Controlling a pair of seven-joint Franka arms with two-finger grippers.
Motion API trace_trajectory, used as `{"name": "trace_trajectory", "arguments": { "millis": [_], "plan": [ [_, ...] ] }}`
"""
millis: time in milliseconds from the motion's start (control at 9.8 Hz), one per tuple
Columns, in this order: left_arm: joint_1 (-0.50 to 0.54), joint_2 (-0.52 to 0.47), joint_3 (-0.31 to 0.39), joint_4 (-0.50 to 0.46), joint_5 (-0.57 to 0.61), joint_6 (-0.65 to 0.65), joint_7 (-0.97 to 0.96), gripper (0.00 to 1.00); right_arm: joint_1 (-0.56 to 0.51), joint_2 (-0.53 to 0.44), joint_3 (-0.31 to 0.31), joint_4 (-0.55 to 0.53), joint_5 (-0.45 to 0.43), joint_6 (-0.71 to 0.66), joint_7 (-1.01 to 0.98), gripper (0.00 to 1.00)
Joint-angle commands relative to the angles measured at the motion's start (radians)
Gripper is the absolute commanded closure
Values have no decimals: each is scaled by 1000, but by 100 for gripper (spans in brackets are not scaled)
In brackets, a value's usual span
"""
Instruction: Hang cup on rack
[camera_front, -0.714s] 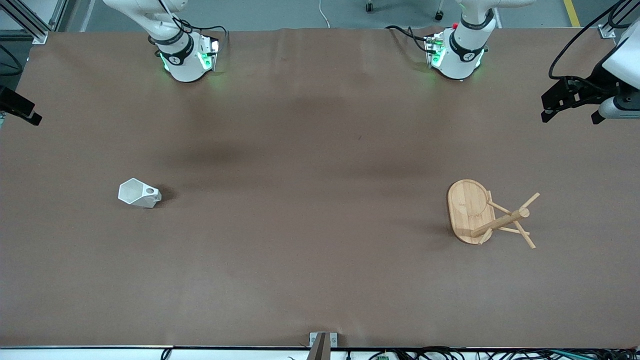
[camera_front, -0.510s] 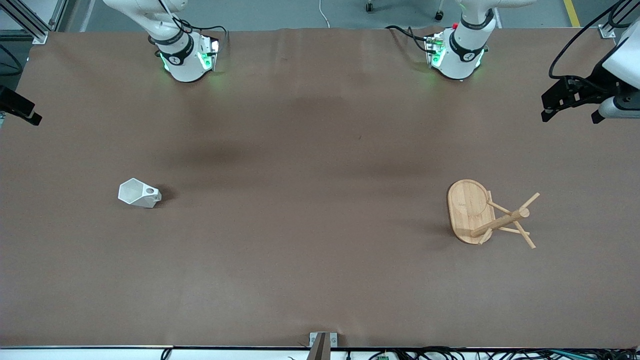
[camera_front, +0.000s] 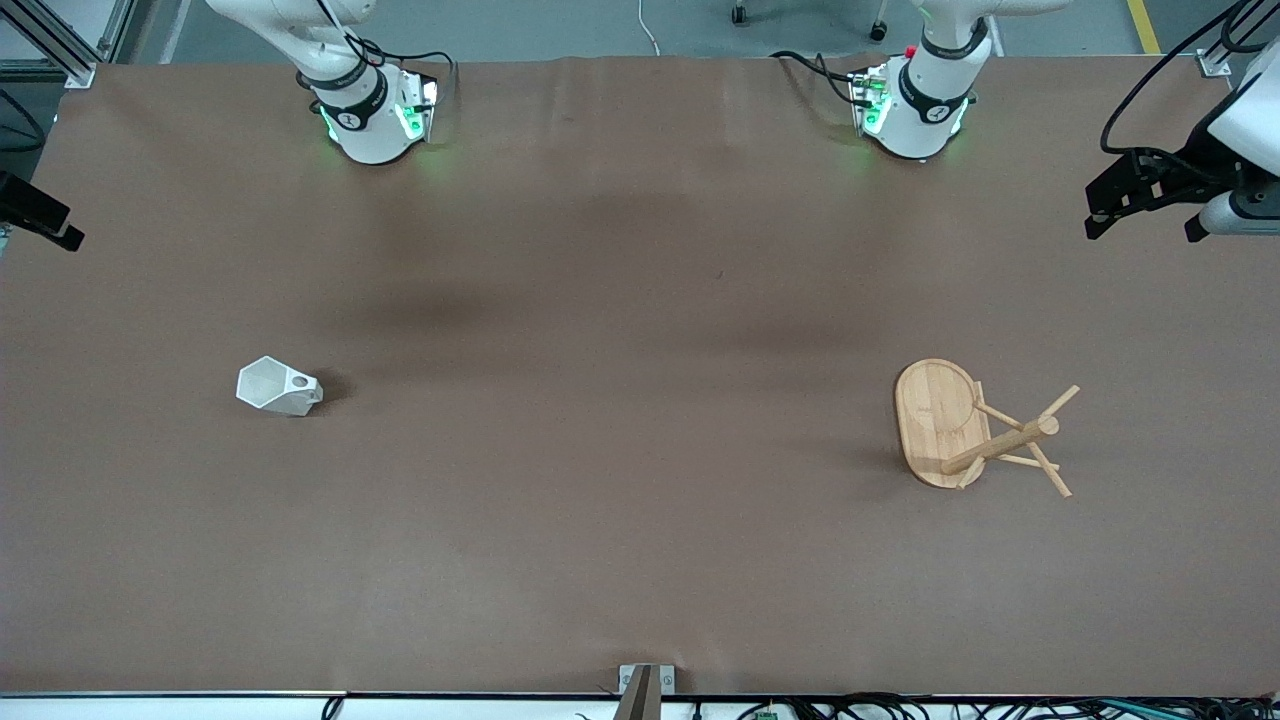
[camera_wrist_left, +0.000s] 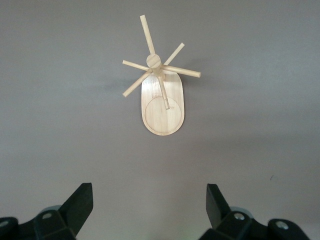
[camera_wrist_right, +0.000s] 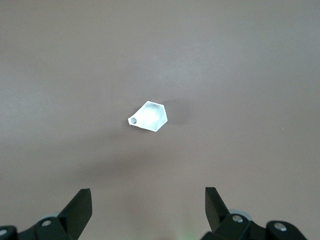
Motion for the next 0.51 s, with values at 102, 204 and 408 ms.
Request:
{"name": "trace_trajectory", "arguments": {
  "millis": [102,204,408],
  "plan": [
    [-11,28,-2,-7,-2,-17,3,0,-11,11,-4,-104,-2,36,-103,0],
    [-11,28,-2,-5,-1,-19,3,0,-18,37,-10,-169,-2,113,-122,0],
    [-22,37,-5,-4,-1,-19,-3,0,-25,89,-13,-289,-3,293,-130,0]
  ]
}}
